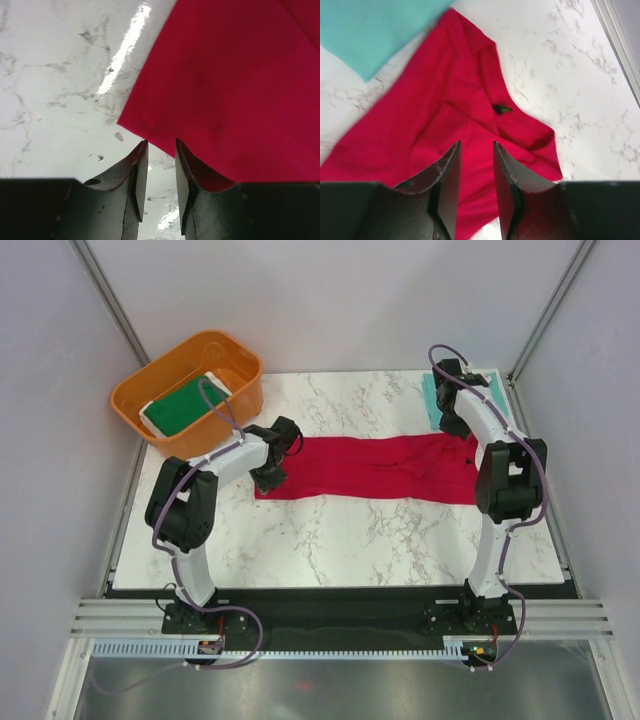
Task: Fold and stack the t-shirts
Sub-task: Fold the tshirt
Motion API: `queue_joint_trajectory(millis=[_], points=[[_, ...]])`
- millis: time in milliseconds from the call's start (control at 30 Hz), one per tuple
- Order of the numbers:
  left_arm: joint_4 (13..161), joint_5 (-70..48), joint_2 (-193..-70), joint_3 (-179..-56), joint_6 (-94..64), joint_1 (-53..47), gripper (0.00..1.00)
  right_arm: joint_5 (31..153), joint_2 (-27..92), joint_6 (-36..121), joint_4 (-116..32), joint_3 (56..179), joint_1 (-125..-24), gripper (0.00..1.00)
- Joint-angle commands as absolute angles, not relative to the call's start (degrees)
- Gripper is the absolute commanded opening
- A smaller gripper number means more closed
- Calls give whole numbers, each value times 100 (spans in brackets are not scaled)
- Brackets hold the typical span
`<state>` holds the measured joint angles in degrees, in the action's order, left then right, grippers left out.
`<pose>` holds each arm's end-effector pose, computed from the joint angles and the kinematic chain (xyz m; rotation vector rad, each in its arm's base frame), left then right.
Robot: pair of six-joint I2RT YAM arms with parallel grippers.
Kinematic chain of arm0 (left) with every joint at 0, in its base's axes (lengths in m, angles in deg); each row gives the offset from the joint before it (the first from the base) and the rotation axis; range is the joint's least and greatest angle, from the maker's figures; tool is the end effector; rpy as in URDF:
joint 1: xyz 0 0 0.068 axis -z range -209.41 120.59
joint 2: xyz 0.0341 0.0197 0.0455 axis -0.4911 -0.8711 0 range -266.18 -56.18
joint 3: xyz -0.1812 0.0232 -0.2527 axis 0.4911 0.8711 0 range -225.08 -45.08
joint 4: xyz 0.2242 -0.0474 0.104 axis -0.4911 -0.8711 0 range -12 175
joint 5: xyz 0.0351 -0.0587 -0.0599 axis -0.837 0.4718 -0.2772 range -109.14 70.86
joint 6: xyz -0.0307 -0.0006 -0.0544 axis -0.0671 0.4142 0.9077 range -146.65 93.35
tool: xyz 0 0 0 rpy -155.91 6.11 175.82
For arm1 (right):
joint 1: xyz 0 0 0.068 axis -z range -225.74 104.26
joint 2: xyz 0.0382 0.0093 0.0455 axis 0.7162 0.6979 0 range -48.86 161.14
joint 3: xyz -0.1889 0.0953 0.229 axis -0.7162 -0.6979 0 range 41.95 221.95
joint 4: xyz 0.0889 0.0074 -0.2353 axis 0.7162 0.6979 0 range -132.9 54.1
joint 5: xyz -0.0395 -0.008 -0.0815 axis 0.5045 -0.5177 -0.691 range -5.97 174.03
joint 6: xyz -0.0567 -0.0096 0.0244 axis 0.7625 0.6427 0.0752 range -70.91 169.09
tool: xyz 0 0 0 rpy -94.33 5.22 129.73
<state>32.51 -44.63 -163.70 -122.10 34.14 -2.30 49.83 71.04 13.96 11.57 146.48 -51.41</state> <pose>0.3283 -0.1450 0.2201 -0.8265 2.5997 0.3284 0.4531 0.0181 0.2665 0.7841 2.4326 -0.5777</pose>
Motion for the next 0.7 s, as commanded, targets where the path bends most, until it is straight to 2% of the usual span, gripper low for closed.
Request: queue_joint_trajectory(millis=[0,133,233,367,667], points=[[4163,-3535,-15886,-11936,2180,-216,35,5351,6174,1130,1493,14339,-4882,40],[5393,-2794,-14761,-11023,1511,-208,36,5959,5539,1007,1371,13320,-4435,41],[6133,-2460,-14013,-10171,1430,-303,46,6231,5240,920,1002,12511,-4206,40],[6417,-1695,-13958,-9800,1571,-778,48,6513,5231,779,852,12026,-3933,39],[6540,-2221,-14283,-9536,1633,-972,48,6777,5221,480,263,11429,-3845,39]])
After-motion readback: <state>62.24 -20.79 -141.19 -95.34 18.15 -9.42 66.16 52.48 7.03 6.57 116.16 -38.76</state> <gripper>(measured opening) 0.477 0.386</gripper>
